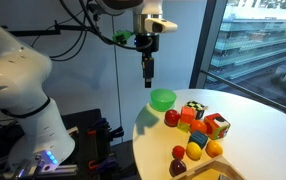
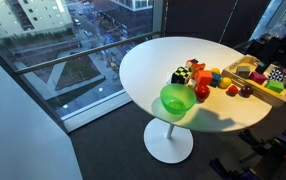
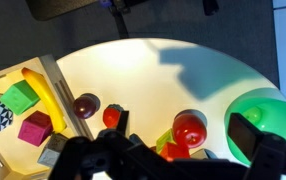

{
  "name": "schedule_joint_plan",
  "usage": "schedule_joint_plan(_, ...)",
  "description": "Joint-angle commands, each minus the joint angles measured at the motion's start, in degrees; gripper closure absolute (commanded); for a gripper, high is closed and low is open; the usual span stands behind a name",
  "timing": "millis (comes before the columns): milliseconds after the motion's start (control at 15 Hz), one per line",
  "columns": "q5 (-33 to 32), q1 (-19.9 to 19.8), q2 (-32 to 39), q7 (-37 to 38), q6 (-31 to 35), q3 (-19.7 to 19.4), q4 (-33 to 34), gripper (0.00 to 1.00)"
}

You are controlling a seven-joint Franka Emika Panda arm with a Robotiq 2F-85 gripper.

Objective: Slide the green bowl slightly backwards, pick up the red apple and put it in the green bowl

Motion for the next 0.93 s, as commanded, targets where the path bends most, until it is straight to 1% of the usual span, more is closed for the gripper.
schedule_joint_plan(0, 2.03, 0.98, 2.80, 3.95, 4.31, 1.48, -0.19, 0.00)
schedule_joint_plan(267, 1.99, 1.39, 5.34, 6.42, 7.38, 2.81, 0.08, 0.00)
schedule_joint_plan(333, 1.58, 1.40, 4.48, 4.60, 6.29, 2.16, -0.30, 0.00)
schedule_joint_plan(867, 1.56, 1.49, 5.32, 5.17, 6.89, 2.45, -0.29, 0.00)
